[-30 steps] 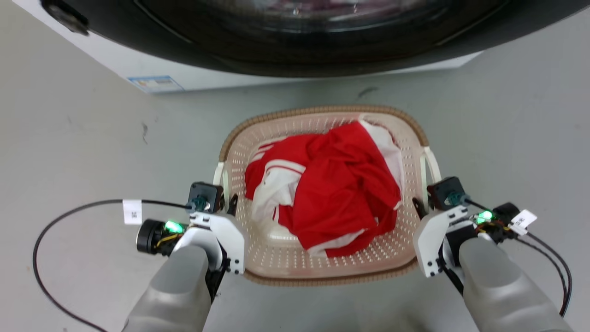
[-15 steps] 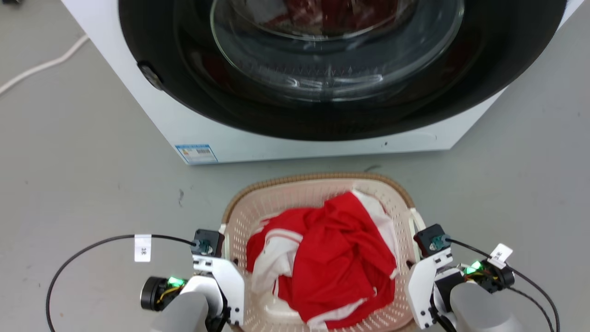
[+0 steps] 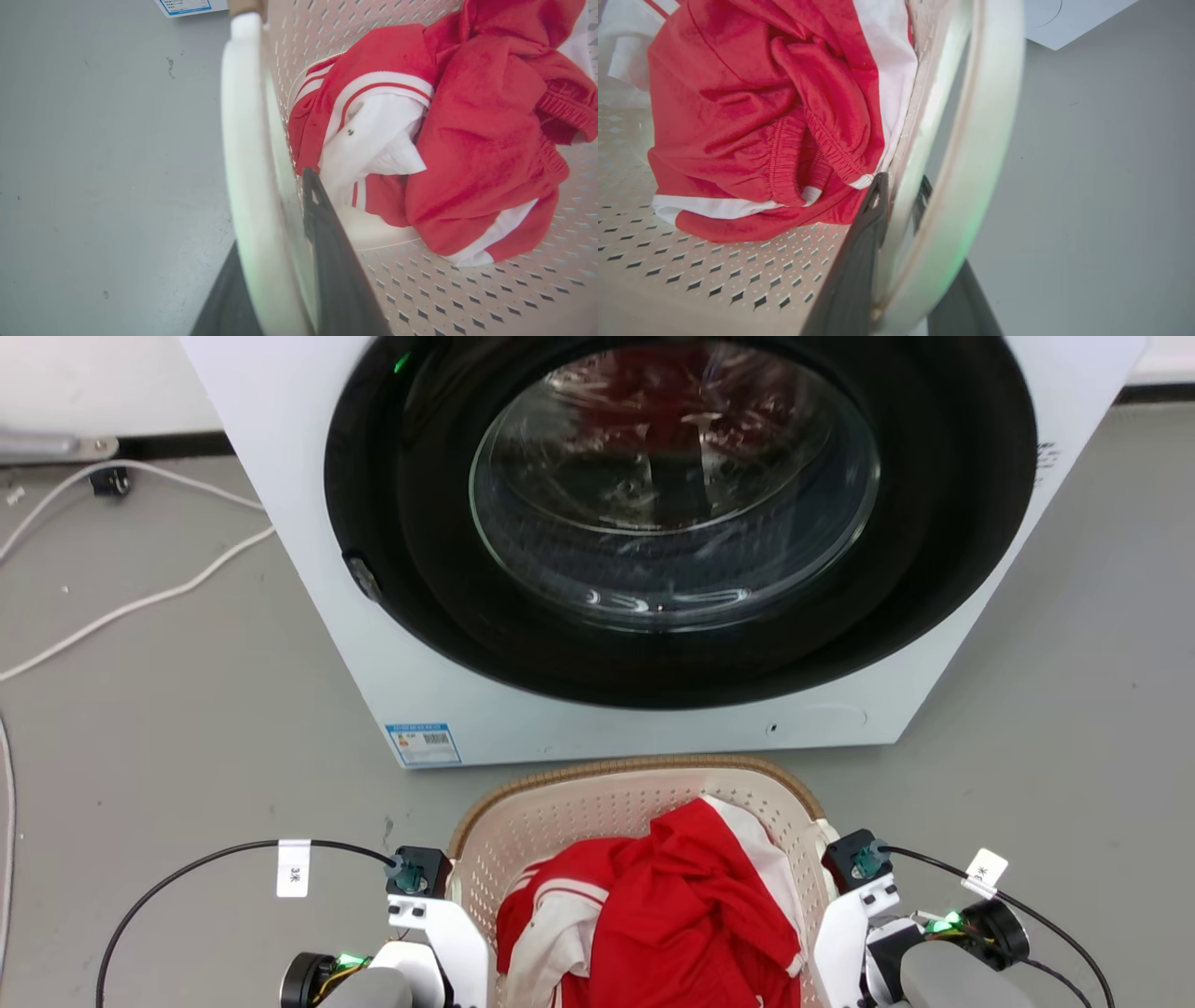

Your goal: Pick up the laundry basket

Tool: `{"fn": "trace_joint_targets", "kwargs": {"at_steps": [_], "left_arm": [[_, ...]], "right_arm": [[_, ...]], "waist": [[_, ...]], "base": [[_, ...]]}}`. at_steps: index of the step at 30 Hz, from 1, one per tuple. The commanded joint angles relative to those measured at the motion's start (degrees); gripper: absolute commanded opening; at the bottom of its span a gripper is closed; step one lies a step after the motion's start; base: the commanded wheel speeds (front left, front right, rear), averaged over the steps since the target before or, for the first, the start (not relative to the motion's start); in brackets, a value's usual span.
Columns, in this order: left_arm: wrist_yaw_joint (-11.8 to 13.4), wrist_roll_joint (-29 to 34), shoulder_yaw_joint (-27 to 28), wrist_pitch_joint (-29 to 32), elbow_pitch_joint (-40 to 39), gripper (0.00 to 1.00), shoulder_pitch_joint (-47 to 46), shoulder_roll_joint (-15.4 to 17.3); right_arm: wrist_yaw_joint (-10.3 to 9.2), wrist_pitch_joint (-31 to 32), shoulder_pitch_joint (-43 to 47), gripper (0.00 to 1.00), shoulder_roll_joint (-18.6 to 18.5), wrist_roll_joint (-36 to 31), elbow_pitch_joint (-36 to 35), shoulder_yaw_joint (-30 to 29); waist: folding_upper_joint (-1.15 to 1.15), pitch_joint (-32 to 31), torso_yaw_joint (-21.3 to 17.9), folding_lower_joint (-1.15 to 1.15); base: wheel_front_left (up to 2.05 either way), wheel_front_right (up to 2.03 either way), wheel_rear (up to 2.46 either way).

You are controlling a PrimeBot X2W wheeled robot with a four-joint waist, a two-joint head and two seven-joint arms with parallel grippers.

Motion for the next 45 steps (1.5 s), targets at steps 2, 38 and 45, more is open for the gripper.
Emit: {"fn": "trace_joint_targets", "kwargs": {"at_steps": [2, 38, 45], "left_arm": [[-0.7, -1.0, -1.4, 0.7, -0.8, 0.0, 1.2, -0.1], [-0.6, -14.4, -13.8, 3.8, -0.7, 0.0, -0.4, 3.2], [-0.6, -15.8, -15.4, 3.3, -0.4, 0.0, -0.9, 3.4]], "right_arm": [[0.01, 0.9, 1.1, 0.0, -0.7, 1.9, -1.3, 2.2], [0.08, 9.0, 0.6, 0.0, -5.9, 26.8, -5.4, 25.5], [0.08, 8.5, 0.2, 0.0, -6.1, 29.3, -5.0, 28.2]], "waist": [[0.0, -2.3, -0.5, 0.01], [0.0, -8.0, -2.3, 0.01], [0.0, -7.9, -2.4, 0.01]], "base": [[0.0, 0.0, 0.0], [0.0, 0.0, 0.0], [0.0, 0.0, 0.0]]}}
